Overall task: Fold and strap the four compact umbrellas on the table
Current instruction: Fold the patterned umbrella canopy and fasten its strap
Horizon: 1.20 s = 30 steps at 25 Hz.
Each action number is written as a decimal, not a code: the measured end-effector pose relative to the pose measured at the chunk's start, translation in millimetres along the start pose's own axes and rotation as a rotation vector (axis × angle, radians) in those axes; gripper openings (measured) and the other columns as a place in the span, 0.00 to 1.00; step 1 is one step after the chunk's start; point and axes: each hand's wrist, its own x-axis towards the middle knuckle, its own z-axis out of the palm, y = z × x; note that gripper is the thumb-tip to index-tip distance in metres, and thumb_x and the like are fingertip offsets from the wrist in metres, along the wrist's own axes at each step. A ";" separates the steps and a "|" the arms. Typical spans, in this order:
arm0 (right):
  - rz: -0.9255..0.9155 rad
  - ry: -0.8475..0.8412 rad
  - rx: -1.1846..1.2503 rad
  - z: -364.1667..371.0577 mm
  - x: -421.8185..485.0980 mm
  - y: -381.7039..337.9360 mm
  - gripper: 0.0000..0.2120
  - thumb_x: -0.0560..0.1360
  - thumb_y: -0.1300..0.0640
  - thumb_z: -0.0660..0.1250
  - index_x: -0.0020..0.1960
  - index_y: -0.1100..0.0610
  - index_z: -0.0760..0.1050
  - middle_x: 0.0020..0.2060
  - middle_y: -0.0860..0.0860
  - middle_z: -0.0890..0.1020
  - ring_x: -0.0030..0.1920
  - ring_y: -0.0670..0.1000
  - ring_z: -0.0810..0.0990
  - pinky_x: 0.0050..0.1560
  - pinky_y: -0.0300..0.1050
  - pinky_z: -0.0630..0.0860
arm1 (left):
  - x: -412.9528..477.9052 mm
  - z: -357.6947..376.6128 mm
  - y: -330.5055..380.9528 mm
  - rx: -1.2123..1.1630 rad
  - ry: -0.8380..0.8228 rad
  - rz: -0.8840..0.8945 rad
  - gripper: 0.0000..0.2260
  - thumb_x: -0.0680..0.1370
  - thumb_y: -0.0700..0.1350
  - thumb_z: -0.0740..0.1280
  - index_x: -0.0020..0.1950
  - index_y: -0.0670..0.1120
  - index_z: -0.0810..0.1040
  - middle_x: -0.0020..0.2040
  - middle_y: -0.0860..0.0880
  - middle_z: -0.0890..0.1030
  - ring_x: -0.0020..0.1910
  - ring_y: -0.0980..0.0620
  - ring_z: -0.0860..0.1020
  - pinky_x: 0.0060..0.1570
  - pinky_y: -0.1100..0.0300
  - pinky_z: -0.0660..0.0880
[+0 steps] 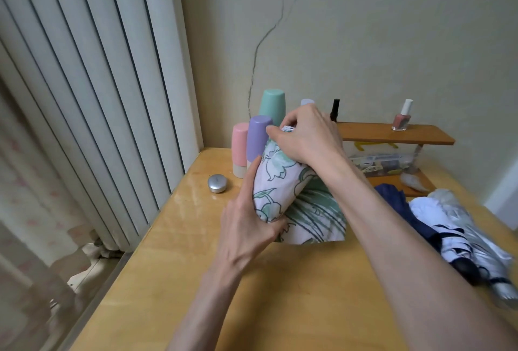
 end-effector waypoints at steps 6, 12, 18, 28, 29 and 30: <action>-0.213 -0.037 0.433 -18.1 -8.4 43.3 0.13 0.82 0.44 0.69 0.46 0.50 0.86 0.38 0.37 0.85 0.41 0.38 0.80 0.44 0.38 0.72 | 8.4 -28.7 -17.0 -0.310 0.097 -0.203 0.26 0.72 0.32 0.79 0.66 0.50 0.78 0.51 0.57 0.88 0.50 0.58 0.87 0.45 0.66 0.81; -0.230 -0.299 0.325 -24.3 -27.2 78.5 0.16 0.70 0.37 0.78 0.50 0.47 0.87 0.48 0.47 0.83 0.44 0.47 0.78 0.47 0.44 0.73 | 5.8 -46.1 -31.1 -0.373 0.131 -0.277 0.26 0.71 0.40 0.83 0.66 0.49 0.80 0.53 0.56 0.88 0.52 0.55 0.87 0.49 0.59 0.85; -0.222 -0.160 0.546 -36.8 -34.9 80.3 0.05 0.74 0.52 0.79 0.46 0.54 0.86 0.40 0.48 0.88 0.41 0.49 0.86 0.48 0.43 0.82 | 6.3 -57.1 -36.6 -0.404 0.177 -0.286 0.22 0.74 0.38 0.80 0.66 0.48 0.80 0.52 0.56 0.89 0.50 0.54 0.87 0.45 0.62 0.84; -0.027 -0.350 0.954 2.7 -73.4 72.7 0.28 0.80 0.36 0.66 0.73 0.51 0.77 0.64 0.41 0.84 0.65 0.40 0.80 0.70 0.41 0.71 | 3.9 -51.1 -41.2 -0.566 0.137 -0.350 0.28 0.70 0.45 0.83 0.67 0.43 0.80 0.56 0.46 0.88 0.54 0.44 0.87 0.49 0.52 0.85; -0.085 -0.359 0.977 4.0 -76.5 69.5 0.23 0.81 0.41 0.69 0.70 0.53 0.79 0.63 0.45 0.85 0.65 0.45 0.82 0.69 0.46 0.73 | 3.7 -51.4 -41.8 -0.576 0.136 -0.358 0.28 0.70 0.45 0.83 0.67 0.43 0.80 0.57 0.46 0.88 0.55 0.44 0.87 0.51 0.51 0.85; -0.156 -0.355 0.986 4.9 -79.4 65.1 0.17 0.80 0.49 0.72 0.65 0.57 0.82 0.60 0.48 0.87 0.63 0.50 0.84 0.66 0.49 0.78 | 3.6 -51.7 -42.6 -0.586 0.137 -0.364 0.27 0.70 0.46 0.81 0.67 0.43 0.80 0.57 0.46 0.88 0.55 0.44 0.87 0.52 0.50 0.85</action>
